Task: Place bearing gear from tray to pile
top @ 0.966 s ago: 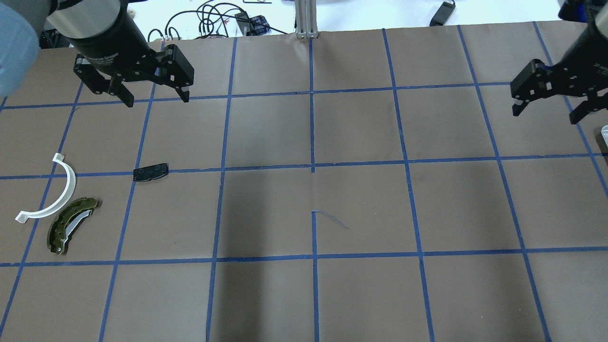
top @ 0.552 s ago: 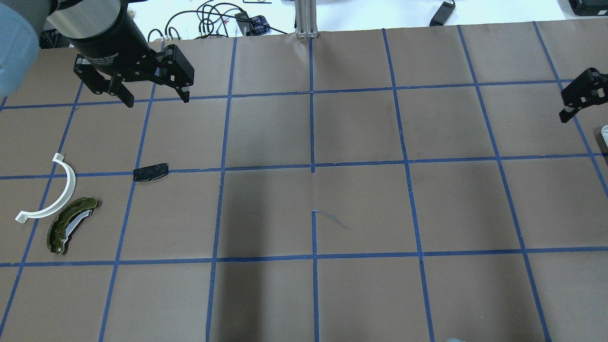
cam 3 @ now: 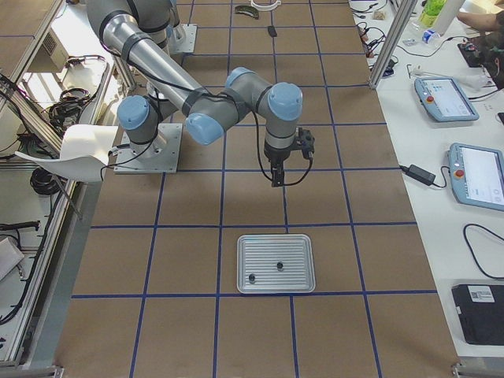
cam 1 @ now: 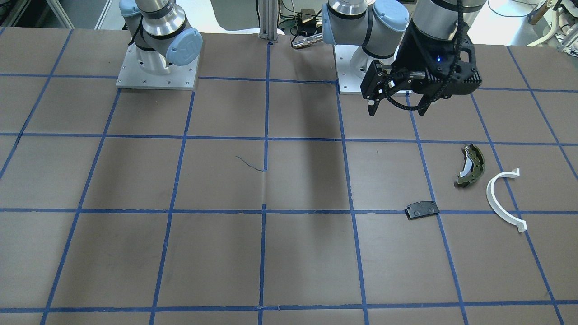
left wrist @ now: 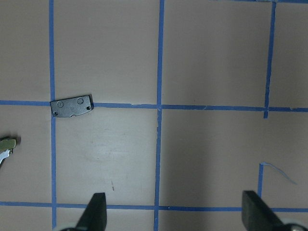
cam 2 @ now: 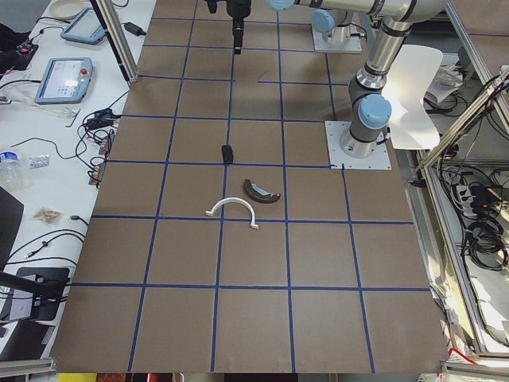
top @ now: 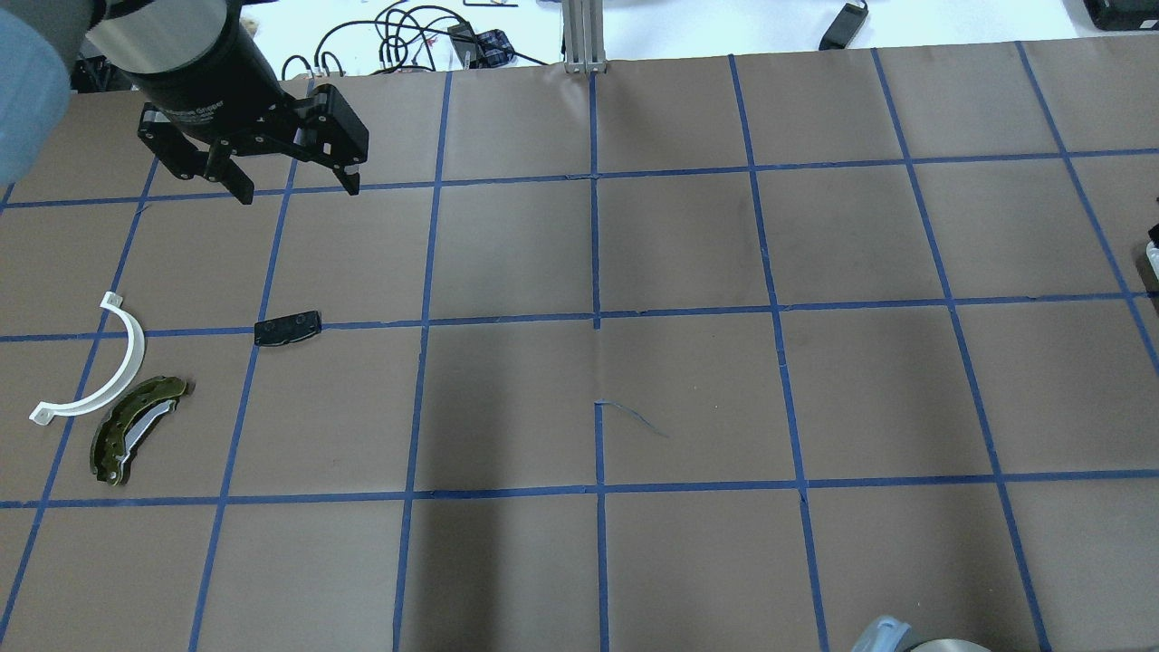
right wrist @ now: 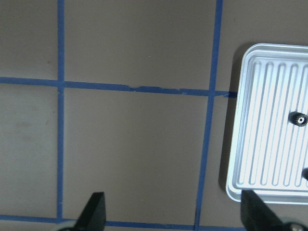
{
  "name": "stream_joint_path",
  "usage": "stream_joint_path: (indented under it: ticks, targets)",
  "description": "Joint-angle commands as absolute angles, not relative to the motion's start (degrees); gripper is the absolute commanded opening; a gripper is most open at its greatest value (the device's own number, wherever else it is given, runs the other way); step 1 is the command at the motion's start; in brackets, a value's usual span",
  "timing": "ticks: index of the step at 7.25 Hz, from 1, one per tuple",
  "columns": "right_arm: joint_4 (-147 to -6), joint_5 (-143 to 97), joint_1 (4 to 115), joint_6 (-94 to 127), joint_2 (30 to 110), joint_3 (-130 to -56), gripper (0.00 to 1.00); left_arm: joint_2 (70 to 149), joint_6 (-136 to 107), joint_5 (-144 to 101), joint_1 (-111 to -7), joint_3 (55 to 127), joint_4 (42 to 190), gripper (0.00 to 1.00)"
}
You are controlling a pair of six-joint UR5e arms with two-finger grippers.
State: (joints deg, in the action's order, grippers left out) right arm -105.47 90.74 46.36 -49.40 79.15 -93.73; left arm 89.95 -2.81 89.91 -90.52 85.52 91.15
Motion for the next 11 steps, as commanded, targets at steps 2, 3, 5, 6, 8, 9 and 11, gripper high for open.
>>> stream_joint_path:
  ticks: [2,3,5,6,8,9,11]
  targets:
    - [-117.39,90.70,39.40,-63.68,70.17,-92.99,1.00,90.00,-2.81,89.83,-90.53,85.52,91.14,1.00]
    - [-118.99,90.53,37.72,-65.81,67.79,-92.03,1.00,89.91,-2.81,89.91,-90.53,85.52,91.14,1.00]
    - [-119.18,90.70,37.44,-66.27,63.13,-88.09,1.00,90.00,-2.81,89.91,-90.53,85.61,91.14,1.00]
    - [-119.18,90.62,37.09,-67.31,60.84,-85.37,1.00,90.00,-2.81,89.83,-90.53,85.61,91.14,1.00]
    - [-119.18,90.79,37.00,-67.41,56.71,-82.80,1.00,90.00,-2.81,89.82,-90.62,85.61,91.14,1.00]
    - [-119.35,90.70,37.00,-66.89,55.99,-82.79,1.00,90.00,-2.81,89.82,-90.62,85.61,91.14,1.00]
    - [-119.53,90.35,37.00,-64.00,54.15,-82.53,1.00,90.00,-2.81,89.82,-90.62,85.61,91.14,1.00]
